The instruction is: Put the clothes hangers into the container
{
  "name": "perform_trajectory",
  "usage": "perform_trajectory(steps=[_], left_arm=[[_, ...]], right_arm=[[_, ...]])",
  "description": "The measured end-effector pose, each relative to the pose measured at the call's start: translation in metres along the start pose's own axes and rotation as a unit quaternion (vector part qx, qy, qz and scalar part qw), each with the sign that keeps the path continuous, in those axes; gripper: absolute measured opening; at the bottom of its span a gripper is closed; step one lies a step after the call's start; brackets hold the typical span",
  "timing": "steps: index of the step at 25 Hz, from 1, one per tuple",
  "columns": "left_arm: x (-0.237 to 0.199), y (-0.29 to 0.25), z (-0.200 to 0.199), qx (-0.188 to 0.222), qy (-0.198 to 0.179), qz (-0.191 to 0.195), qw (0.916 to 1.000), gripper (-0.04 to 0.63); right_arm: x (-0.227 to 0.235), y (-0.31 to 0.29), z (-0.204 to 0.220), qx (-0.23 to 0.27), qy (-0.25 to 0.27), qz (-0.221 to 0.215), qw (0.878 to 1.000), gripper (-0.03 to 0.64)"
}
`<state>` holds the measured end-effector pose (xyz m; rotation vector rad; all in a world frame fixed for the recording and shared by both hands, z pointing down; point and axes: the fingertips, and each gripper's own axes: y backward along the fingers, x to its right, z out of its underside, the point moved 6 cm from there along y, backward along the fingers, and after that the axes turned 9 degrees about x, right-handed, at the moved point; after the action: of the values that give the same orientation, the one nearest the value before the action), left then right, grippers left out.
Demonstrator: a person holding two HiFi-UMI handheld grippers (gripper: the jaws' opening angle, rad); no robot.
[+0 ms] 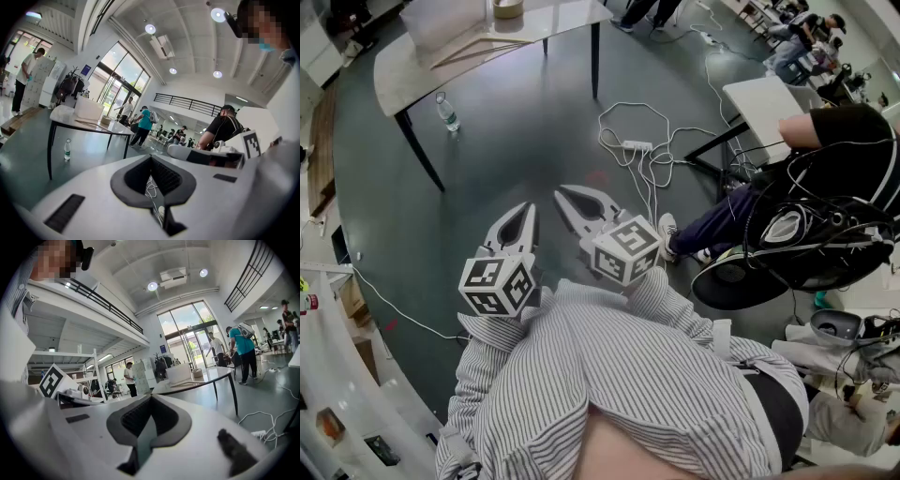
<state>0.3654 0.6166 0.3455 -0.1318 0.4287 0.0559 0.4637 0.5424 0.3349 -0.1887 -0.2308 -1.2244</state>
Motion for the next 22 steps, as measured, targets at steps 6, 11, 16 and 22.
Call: perform_trajectory(steps=[6, 11, 16, 22], left_arm=[[0.005, -0.007, 0.0, -0.01, -0.017, -0.006, 0.9998, 0.011], [0.005, -0.007, 0.001, -0.013, -0.018, 0.001, 0.9997, 0.011], [0.005, -0.008, 0.003, -0.012, -0.011, -0.004, 0.9999, 0.009], [0.005, -0.013, 0.007, -0.017, -0.016, -0.021, 0.9995, 0.01]], right_arm=[[0.004, 0.002, -0.001, -0.003, 0.0, 0.0, 1.0, 0.015], [0.006, 0.002, -0.001, -0.013, 0.004, -0.001, 1.0, 0.014], [0.008, 0.003, -0.001, -0.001, -0.016, -0.009, 1.0, 0.015], [0.021, 0.003, 0.0, -0.001, -0.035, -0.003, 0.999, 0.015]])
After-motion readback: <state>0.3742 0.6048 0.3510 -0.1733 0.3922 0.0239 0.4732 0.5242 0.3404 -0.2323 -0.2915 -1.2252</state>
